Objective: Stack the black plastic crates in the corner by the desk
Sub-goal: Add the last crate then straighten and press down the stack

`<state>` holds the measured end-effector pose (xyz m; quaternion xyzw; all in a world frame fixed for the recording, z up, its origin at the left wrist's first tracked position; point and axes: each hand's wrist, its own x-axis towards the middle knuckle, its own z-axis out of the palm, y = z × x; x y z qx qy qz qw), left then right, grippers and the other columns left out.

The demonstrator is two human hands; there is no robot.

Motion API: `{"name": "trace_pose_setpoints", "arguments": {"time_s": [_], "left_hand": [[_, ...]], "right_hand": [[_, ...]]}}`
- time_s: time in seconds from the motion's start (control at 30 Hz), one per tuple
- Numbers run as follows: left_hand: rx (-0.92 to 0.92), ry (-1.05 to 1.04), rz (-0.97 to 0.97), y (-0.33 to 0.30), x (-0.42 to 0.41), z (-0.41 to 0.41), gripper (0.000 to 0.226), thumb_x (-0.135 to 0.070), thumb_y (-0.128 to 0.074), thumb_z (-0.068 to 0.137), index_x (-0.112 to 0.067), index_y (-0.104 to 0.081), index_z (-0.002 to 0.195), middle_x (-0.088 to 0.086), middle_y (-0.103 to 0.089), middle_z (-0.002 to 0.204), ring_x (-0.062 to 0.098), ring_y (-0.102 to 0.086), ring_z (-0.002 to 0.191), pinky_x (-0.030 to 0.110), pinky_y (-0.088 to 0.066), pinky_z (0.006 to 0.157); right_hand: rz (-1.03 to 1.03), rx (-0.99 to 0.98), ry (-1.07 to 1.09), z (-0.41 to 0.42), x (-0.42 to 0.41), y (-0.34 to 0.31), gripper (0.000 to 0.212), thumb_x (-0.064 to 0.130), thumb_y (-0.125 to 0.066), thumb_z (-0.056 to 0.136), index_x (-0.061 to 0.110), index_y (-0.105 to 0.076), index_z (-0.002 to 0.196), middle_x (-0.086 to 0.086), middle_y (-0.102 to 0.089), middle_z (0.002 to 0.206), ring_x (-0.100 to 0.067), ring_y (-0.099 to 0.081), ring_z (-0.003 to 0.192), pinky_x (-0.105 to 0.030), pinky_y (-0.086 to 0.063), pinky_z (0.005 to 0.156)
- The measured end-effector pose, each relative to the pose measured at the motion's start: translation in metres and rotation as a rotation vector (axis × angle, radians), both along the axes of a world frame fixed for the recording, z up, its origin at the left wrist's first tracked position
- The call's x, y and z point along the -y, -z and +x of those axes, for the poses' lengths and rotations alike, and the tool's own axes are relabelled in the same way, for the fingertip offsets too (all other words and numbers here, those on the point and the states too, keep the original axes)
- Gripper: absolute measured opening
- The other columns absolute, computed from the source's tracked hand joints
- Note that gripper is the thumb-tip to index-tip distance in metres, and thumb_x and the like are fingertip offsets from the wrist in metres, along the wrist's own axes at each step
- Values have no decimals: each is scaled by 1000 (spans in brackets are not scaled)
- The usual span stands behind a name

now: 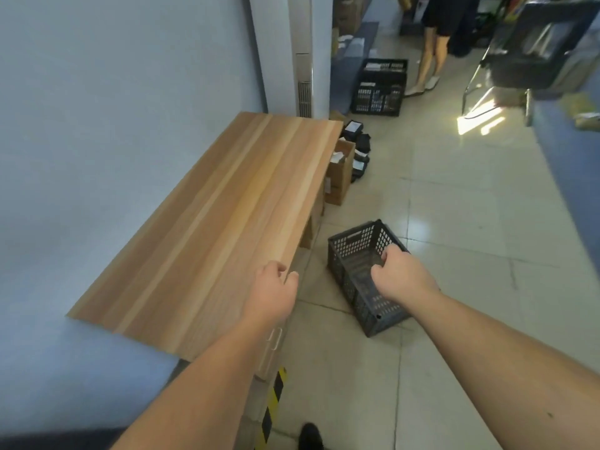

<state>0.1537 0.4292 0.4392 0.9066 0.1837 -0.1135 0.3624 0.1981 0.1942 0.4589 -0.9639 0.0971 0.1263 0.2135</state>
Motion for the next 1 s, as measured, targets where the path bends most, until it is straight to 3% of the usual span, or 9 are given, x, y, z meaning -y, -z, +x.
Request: {"name": "trace_pose_setpoints", "arguments": {"time_s": [0.3, 0.4, 0.5, 0.7, 0.87, 1.0], "left_hand": [[-28, 113, -3, 24, 41, 107, 48, -44, -51, 106, -16, -57, 145, 6, -58, 144, 26, -61, 126, 47, -51, 112], [-49, 134, 3, 31, 65, 134, 49, -44, -52, 106, -16, -57, 146, 7, -60, 143, 27, -60, 129, 47, -49, 114], [-56, 138, 6, 37, 95, 162, 48, -43, -53, 106, -16, -58, 145, 8, -60, 145, 26, -61, 128, 43, -50, 112], [-104, 82, -5, 43, 164, 209, 47, -40, -51, 110, -17, -52, 151, 6, -53, 153, 25, -60, 132, 41, -50, 113], [-148, 32, -17, 61, 203, 238, 43, -41, -50, 110, -20, -52, 148, 3, -52, 151, 14, -57, 112, 37, -50, 111], [-217, 8, -27, 80, 214, 258, 45, -43, -51, 110, -22, -52, 149, 2, -51, 153, 21, -62, 124, 39, -52, 113]], "right_hand": [[29, -41, 207, 57, 61, 25, 25, 28, -48, 92, 13, -55, 112, -13, -68, 112, -34, -63, 102, -40, -53, 84], [34, -63, 240, 77, 89, 33, 25, 26, -50, 93, 11, -56, 112, -15, -68, 112, -34, -63, 97, -34, -46, 74], [31, -61, 246, 104, 120, 40, 29, 25, -51, 94, 9, -57, 118, -17, -68, 116, -35, -64, 104, -33, -44, 76], [-5, -89, 203, 165, 175, 54, 24, 25, -50, 98, 13, -54, 118, -6, -52, 90, -28, -50, 80, -31, -41, 70], [-21, -119, 141, 214, 209, 68, 31, 25, -49, 97, 11, -55, 124, -15, -67, 113, -32, -58, 92, -33, -44, 74], [-25, -154, 110, 250, 221, 83, 34, 26, -48, 97, 11, -55, 126, -15, -67, 118, -33, -63, 101, -32, -44, 75]]}}
